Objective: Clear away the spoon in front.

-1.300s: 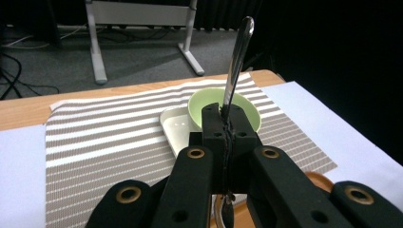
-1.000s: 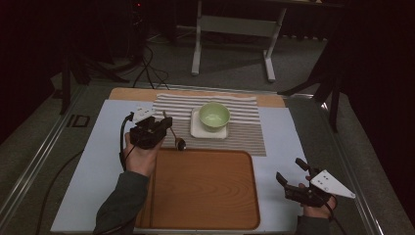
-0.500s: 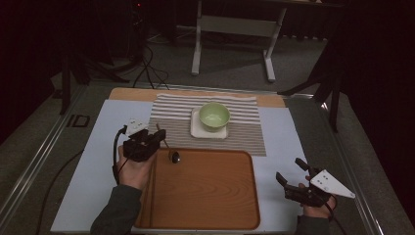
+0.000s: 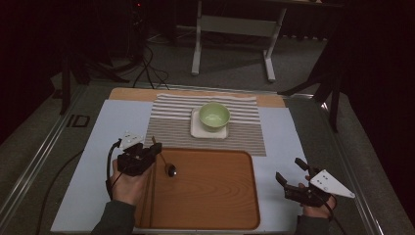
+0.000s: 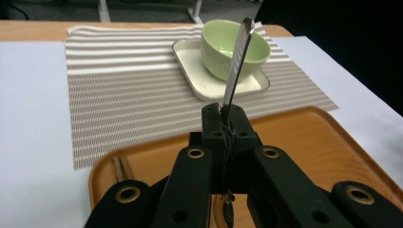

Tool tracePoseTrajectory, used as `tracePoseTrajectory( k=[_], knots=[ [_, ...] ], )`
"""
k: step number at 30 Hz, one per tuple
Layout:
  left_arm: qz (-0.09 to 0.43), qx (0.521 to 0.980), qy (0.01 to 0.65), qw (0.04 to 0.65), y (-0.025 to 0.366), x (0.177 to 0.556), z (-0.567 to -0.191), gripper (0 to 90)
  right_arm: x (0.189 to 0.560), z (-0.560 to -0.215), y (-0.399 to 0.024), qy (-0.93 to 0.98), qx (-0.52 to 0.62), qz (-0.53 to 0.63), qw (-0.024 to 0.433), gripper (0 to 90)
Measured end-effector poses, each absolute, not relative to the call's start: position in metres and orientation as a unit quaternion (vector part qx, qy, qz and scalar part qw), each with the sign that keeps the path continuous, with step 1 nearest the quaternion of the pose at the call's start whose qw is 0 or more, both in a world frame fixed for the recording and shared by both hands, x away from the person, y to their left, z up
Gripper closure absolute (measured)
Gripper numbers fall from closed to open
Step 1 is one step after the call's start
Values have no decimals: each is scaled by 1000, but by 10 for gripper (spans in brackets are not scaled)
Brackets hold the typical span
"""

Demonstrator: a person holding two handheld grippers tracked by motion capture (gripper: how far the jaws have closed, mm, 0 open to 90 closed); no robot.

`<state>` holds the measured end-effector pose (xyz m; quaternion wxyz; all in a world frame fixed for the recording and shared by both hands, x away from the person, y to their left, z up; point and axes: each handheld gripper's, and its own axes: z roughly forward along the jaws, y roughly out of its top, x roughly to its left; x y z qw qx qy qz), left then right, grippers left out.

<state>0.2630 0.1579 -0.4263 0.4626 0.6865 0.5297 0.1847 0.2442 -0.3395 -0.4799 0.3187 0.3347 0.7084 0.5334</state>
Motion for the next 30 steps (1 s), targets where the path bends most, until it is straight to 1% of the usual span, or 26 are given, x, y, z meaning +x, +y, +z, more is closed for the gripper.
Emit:
tracePoseTrajectory(
  k=[15, 17, 20, 22, 23, 24, 25, 26, 27, 30],
  knots=[
    [144, 695, 550, 441, 161, 244, -440, 894, 245, -480, -339, 709, 334, 533, 318, 136],
    [144, 705, 550, 423, 160, 247, -442, 894, 245, -480, -338, 709, 334, 533, 318, 136],
    [141, 704, 554, 422, 160, 253, -444, 891, 245, -480, -338, 710, 333, 532, 318, 136],
    [141, 704, 556, 419, 160, 260, -447, 887, 245, -480, -338, 710, 333, 532, 318, 136],
    [143, 705, 557, 414, 160, 269, -451, 876, 245, -480, -337, 711, 332, 532, 318, 136],
    [143, 705, 557, 414, 160, 269, -451, 874, 245, -480, -337, 711, 332, 532, 318, 136],
    [133, 708, 560, 410, 161, 281, -457, 868, 245, -480, -337, 711, 333, 532, 317, 136],
    [133, 708, 560, 410, 161, 281, -457, 860, 245, -480, -337, 711, 332, 532, 317, 136],
    [120, 713, 561, 402, 161, 293, -467, 854, 245, -480, -337, 711, 332, 532, 318, 136],
    [107, 716, 567, 393, 160, 301, -477, 837, 245, -480, -337, 712, 334, 530, 318, 136]
  ],
)
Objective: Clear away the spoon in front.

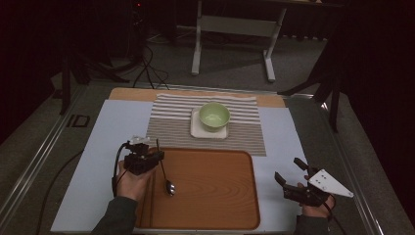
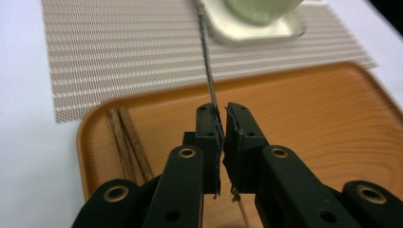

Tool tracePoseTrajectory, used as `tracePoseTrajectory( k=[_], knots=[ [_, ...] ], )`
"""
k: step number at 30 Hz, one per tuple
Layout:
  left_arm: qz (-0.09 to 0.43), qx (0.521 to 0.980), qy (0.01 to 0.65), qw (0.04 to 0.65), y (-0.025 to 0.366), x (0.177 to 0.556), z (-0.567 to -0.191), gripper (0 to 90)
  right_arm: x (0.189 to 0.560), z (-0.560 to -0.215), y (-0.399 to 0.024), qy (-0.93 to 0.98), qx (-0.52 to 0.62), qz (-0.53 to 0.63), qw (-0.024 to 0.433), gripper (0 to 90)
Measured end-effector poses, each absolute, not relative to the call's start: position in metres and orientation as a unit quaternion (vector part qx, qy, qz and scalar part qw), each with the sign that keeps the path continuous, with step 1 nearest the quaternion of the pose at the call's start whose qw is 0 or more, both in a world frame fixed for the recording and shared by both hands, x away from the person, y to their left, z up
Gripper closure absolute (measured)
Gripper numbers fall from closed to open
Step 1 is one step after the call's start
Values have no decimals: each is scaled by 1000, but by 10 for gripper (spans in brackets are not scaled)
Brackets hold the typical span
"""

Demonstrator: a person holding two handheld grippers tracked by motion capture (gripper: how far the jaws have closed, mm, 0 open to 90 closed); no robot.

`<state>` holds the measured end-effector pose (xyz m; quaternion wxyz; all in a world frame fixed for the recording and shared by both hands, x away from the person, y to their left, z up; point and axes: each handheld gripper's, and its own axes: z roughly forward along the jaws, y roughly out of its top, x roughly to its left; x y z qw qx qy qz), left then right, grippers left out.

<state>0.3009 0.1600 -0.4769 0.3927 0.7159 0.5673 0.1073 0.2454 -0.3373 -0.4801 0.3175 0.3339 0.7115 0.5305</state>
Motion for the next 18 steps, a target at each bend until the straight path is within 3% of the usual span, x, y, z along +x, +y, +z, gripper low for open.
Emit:
tracePoseTrajectory(
  k=[10, 14, 18],
  knots=[
    [78, 714, 590, 369, 151, 299, -512, 789, 245, -480, -337, 713, 332, 531, 316, 136],
    [79, 719, 589, 361, 148, 300, -516, 655, 245, -480, -337, 712, 333, 531, 316, 135],
    [83, 723, 587, 356, 146, 299, -517, 608, 245, -480, -337, 712, 333, 531, 316, 136]
  ],
)
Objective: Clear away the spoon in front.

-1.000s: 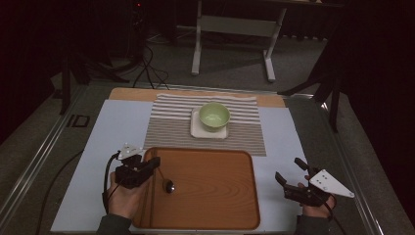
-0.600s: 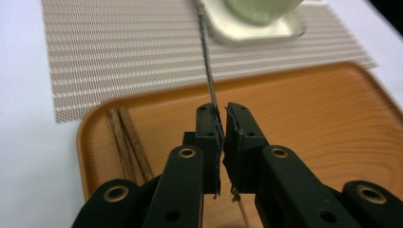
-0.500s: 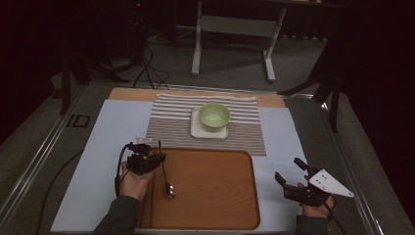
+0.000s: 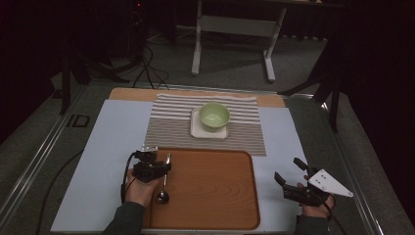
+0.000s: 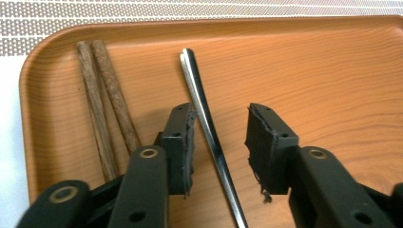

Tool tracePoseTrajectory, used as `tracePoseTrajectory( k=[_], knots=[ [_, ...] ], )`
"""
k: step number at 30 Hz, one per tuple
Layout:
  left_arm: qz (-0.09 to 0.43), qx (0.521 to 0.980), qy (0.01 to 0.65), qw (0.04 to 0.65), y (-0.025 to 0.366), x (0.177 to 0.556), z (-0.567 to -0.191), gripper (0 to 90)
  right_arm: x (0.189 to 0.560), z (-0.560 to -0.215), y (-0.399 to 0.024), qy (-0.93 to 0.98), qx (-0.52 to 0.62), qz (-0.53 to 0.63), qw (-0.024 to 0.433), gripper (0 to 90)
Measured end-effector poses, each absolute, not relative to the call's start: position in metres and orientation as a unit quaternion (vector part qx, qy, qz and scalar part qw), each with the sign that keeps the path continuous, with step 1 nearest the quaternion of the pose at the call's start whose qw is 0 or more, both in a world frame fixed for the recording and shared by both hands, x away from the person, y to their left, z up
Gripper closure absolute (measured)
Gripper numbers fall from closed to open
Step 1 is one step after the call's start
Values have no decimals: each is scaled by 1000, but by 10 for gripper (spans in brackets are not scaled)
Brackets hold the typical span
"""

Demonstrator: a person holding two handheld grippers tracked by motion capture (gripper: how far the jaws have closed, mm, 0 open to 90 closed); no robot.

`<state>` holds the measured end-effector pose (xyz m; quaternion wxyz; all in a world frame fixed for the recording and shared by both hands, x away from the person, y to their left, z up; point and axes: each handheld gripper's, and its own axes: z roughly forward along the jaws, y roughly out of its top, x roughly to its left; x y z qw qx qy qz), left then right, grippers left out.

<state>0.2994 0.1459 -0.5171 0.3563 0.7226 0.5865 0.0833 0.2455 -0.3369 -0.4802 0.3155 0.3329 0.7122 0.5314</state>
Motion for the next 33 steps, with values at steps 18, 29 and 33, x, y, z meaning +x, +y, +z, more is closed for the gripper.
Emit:
tracePoseTrajectory(
  k=[18, 29, 33],
  knots=[
    [123, 713, 569, 390, 156, 296, -494, 522, 245, -480, -337, 713, 332, 530, 316, 135],
    [133, 700, 566, 414, 161, 298, -489, 505, 246, -480, -337, 713, 332, 530, 316, 135],
    [135, 699, 564, 419, 161, 297, -487, 523, 246, -480, -337, 714, 333, 529, 315, 135]
  ],
)
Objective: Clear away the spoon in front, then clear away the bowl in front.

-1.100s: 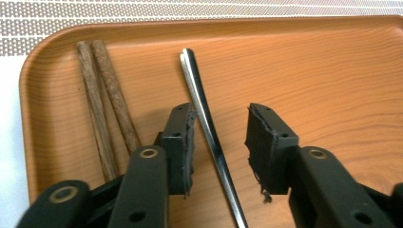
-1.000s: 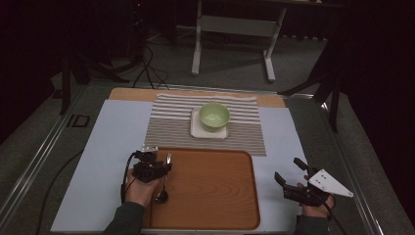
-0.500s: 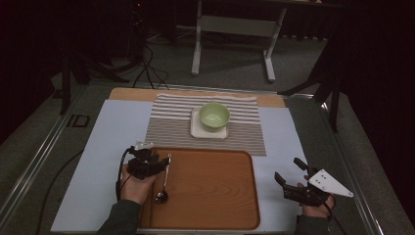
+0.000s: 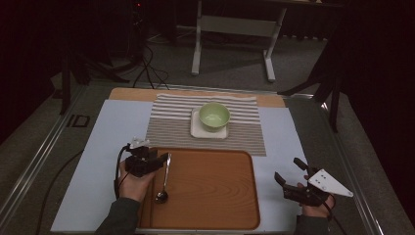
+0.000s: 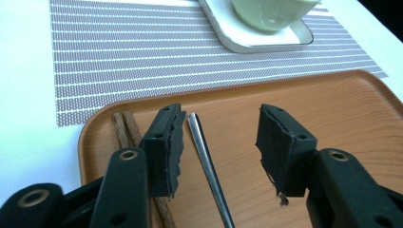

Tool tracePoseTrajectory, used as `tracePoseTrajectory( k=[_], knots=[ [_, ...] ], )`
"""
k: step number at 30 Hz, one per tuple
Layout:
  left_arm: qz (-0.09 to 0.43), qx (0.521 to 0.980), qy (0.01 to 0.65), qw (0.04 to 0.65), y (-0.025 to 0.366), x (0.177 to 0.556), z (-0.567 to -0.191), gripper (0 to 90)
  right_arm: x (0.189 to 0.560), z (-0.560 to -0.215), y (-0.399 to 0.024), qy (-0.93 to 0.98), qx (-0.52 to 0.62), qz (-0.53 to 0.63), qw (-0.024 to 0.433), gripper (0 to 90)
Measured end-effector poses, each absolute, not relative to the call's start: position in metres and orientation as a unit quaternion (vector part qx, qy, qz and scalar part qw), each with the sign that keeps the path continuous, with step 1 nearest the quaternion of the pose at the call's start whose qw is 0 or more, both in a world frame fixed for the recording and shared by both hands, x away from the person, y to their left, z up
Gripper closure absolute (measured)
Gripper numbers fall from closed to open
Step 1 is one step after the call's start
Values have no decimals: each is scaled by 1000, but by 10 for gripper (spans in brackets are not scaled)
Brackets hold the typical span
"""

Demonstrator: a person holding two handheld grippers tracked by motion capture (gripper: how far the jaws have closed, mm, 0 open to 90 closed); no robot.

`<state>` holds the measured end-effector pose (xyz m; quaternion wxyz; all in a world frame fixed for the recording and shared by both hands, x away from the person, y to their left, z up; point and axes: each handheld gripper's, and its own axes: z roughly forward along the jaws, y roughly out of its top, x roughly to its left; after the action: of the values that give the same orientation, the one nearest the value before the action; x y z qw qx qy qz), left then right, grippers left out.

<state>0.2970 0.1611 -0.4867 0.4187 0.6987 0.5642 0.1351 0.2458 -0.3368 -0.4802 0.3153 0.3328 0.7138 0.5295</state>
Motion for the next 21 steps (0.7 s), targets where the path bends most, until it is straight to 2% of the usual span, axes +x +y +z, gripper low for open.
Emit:
tracePoseTrajectory(
  k=[12, 21],
  knots=[
    [150, 699, 550, 431, 160, 302, -474, 543, 245, -480, -338, 713, 333, 530, 316, 135],
    [168, 702, 540, 433, 156, 310, -463, 524, 245, -480, -337, 713, 333, 530, 316, 135]
  ],
)
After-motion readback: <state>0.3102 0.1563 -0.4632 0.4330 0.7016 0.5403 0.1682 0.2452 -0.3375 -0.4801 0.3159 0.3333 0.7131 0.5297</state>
